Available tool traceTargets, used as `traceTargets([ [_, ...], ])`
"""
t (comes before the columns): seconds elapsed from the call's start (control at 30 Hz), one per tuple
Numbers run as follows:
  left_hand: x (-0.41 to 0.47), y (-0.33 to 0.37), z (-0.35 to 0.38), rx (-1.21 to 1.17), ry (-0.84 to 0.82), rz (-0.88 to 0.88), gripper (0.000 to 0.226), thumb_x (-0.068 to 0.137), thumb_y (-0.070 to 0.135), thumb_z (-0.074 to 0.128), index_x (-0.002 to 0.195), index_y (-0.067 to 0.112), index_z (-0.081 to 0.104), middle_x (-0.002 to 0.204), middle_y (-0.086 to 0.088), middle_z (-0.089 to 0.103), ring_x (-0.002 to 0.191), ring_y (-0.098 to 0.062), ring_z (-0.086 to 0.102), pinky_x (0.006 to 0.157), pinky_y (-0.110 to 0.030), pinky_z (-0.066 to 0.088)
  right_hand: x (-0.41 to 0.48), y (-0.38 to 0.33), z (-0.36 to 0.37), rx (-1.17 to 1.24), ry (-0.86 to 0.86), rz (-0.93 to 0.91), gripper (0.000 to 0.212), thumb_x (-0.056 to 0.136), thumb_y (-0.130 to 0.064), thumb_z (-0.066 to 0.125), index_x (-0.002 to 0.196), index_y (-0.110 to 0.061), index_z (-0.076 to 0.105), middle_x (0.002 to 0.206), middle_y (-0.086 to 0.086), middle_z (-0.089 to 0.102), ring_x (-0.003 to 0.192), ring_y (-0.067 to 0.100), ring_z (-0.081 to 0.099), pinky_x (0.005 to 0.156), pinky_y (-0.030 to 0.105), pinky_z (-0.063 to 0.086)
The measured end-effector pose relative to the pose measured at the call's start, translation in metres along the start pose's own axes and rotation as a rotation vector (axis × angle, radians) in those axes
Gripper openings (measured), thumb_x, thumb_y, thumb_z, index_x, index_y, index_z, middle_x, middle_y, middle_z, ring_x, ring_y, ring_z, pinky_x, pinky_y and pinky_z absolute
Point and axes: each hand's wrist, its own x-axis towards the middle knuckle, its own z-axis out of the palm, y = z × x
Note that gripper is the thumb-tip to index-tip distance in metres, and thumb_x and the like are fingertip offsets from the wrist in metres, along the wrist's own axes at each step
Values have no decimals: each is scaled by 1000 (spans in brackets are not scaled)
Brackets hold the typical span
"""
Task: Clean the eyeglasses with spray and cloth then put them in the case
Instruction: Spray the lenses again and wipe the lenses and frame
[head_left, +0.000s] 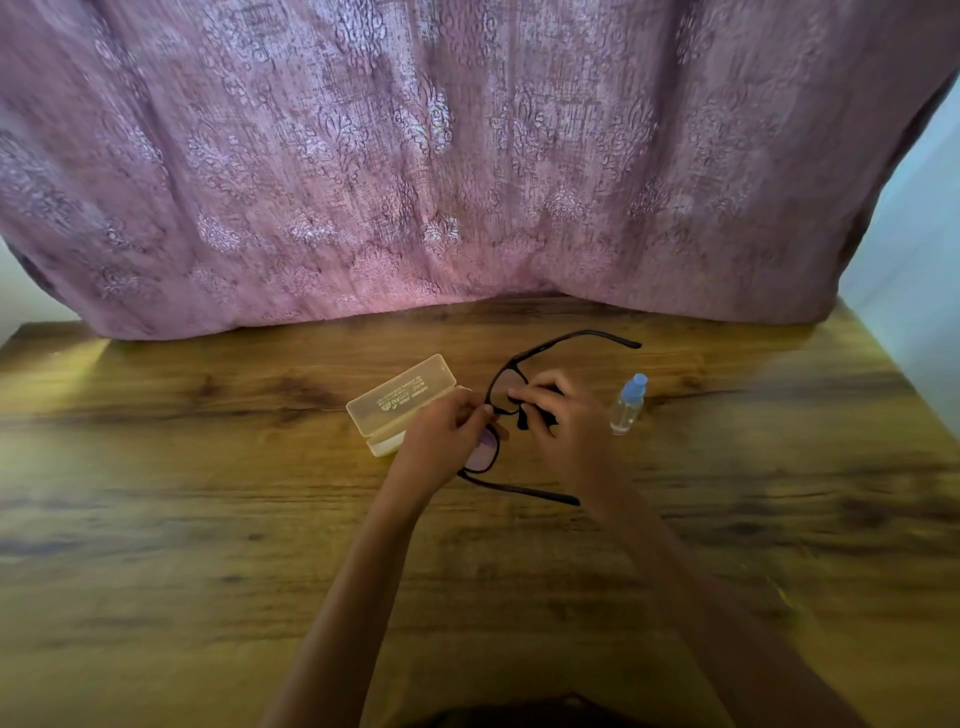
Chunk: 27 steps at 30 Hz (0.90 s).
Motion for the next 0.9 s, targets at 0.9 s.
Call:
traceTargets([
  [0.9, 3, 6, -3, 135, -2, 23, 13, 96, 21, 54, 93, 19, 66, 84, 6, 71, 81, -8, 63, 66, -12, 42, 8, 1, 3, 19, 33, -19, 22, 83, 8, 68, 103, 3, 73, 90, 15, 64, 77, 24, 62, 63, 35, 51],
])
